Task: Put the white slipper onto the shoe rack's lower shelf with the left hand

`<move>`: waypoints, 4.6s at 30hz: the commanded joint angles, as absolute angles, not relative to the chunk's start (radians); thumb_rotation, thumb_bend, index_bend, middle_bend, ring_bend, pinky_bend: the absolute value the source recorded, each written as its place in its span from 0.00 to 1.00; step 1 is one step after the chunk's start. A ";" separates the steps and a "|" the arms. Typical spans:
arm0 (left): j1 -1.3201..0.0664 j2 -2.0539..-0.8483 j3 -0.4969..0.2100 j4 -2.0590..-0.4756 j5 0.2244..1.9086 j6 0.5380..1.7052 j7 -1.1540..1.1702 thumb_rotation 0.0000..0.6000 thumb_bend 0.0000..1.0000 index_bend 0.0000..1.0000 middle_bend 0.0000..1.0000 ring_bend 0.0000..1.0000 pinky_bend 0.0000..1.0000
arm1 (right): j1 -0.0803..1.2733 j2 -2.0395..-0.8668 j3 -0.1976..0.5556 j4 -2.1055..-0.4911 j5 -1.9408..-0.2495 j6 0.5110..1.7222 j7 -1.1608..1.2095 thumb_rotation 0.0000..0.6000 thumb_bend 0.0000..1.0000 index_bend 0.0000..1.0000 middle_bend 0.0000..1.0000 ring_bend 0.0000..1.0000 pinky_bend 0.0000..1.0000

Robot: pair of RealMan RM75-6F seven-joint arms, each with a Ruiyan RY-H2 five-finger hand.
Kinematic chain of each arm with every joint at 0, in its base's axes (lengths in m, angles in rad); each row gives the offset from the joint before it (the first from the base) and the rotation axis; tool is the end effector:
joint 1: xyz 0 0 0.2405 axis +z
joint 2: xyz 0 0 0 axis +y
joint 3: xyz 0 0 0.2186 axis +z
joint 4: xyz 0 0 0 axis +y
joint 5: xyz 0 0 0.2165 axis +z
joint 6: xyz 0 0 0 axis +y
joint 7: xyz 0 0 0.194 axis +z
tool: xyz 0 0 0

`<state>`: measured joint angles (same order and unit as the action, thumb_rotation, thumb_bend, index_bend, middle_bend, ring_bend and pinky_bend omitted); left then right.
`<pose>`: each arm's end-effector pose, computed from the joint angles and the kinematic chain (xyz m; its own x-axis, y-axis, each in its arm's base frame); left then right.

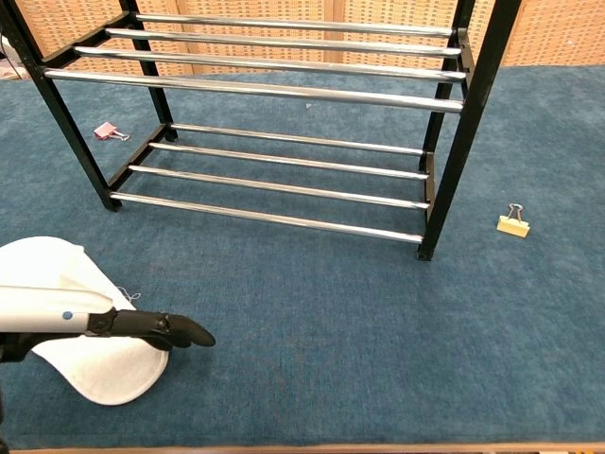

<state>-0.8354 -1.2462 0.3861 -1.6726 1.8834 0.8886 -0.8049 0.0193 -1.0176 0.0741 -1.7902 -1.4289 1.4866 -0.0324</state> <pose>-0.1596 0.1877 -0.0584 0.2318 0.8931 0.3856 0.9069 -0.3418 0.2463 -0.2763 -0.2135 0.1569 0.3476 -0.0086 0.9376 -0.9320 0.1067 0.3465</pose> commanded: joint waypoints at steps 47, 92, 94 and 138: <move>-0.356 -1.097 0.425 -1.319 1.778 1.568 -0.579 1.00 0.02 0.09 0.00 0.06 0.09 | 0.022 -1.012 0.072 -1.817 -1.400 1.469 -0.059 1.00 0.00 0.00 0.00 0.00 0.00; -0.280 -1.470 -0.015 -1.392 1.349 1.331 -0.117 1.00 0.02 0.04 0.00 0.04 0.11 | 0.024 -0.995 0.070 -1.821 -1.394 1.455 -0.023 1.00 0.00 0.00 0.00 0.00 0.00; -0.274 -1.502 -0.027 -1.368 1.343 1.338 -0.125 1.00 0.02 0.04 0.00 0.04 0.11 | 0.024 -0.995 0.070 -1.820 -1.394 1.454 -0.021 1.00 0.00 0.00 0.00 0.00 0.00; -0.284 -1.672 -0.093 -1.121 1.348 1.308 -0.068 1.00 0.23 0.41 0.32 0.32 0.47 | 0.030 -0.996 0.066 -1.821 -1.392 1.442 -0.033 1.00 0.00 0.00 0.00 0.00 0.00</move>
